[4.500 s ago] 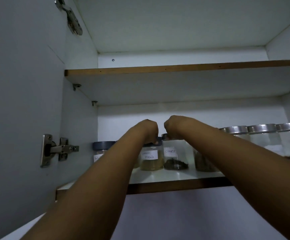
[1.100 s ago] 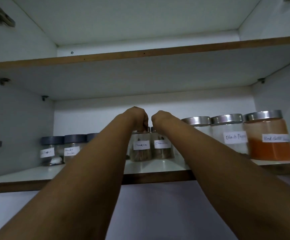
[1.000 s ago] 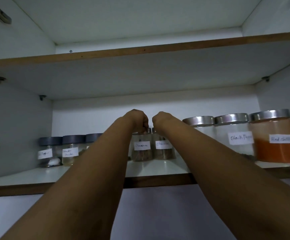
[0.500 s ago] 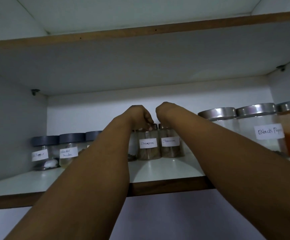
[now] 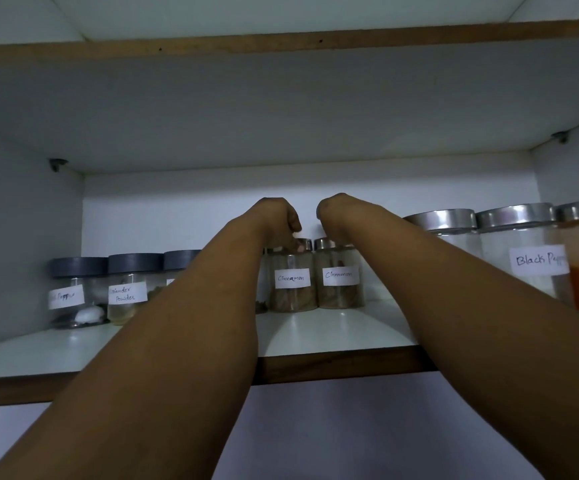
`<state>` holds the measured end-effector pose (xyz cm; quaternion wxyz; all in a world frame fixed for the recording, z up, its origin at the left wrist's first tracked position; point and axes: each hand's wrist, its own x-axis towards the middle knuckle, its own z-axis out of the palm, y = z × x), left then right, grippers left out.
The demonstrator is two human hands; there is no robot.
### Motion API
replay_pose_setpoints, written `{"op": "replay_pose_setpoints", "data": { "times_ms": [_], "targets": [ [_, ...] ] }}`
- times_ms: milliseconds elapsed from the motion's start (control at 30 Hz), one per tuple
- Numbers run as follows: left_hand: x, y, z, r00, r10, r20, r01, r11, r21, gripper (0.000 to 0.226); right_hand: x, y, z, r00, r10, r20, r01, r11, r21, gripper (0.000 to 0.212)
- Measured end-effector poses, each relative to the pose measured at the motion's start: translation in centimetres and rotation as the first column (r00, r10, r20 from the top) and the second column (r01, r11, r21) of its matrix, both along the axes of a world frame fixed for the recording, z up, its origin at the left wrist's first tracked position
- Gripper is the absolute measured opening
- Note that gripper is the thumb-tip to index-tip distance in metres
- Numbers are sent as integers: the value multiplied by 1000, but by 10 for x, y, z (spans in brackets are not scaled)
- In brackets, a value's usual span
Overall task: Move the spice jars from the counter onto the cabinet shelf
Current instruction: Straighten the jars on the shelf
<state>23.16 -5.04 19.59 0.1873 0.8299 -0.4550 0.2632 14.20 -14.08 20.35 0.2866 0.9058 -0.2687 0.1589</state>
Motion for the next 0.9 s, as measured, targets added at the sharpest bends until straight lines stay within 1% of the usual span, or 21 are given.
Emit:
{"op": "replay_pose_setpoints", "data": {
  "times_ms": [67,233,300,333,367,400,433,467,500,533,600,633,700,767,800,833,867,900],
  "targets": [
    [-1,-1,0,1000,19,8,-19,999,32,48,2,-2,-3,1000,14,-9,-14,1000,11,34],
    [0,-2,3,999,43,30,-46,995,87,42,7,-5,-8,999,38,34,-39,999,10,31],
    [0,-3,3,997,52,55,-58,993,107,45,7,-3,-8,998,21,54,-25,998,66,32],
    [0,-4,4,995,58,80,-65,994,93,47,10,-4,-8,997,12,75,-20,993,117,34],
    [0,-4,7,992,54,118,-61,996,58,48,12,-5,-9,993,19,118,-40,984,174,36],
    [-2,-3,11,984,43,171,-44,999,6,46,13,-3,-10,977,45,208,-93,970,225,40],
    [-6,-1,13,972,29,234,-15,998,-62,42,9,4,-10,946,81,314,-161,957,240,43],
    [-10,1,15,958,13,287,29,989,-142,37,4,12,-7,901,115,419,-219,953,208,47],
    [-16,5,14,948,-8,319,82,972,-219,32,-4,22,-6,854,159,496,-258,956,137,46],
    [-22,8,11,941,-37,337,139,949,-282,26,-13,31,-6,803,220,554,-301,952,58,41],
    [-29,11,5,921,-67,383,227,891,-392,20,-35,43,0,694,355,627,-348,927,-139,31],
    [-32,13,4,907,-75,414,261,872,-414,20,-48,46,2,666,390,636,-356,915,-189,30],
    [-39,17,4,898,-96,429,307,835,-457,21,-75,45,2,617,441,651,-388,891,-235,30],
    [-49,21,8,911,-188,368,363,789,-495,26,-105,38,3,539,475,695,-419,868,-268,29],
    [-58,21,9,912,-250,325,390,774,-500,26,-121,32,5,516,468,717,-417,869,-267,29],
    [-69,21,10,906,-306,294,416,776,-474,27,-137,26,7,527,444,724,-402,881,-247,28],
    [-82,21,10,897,-351,271,437,798,-414,33,-152,18,9,577,398,713,-369,906,-208,28],
    [-96,19,9,885,-395,245,459,826,-327,41,-168,11,11,652,337,680,-324,934,-152,28]
  ]
}}
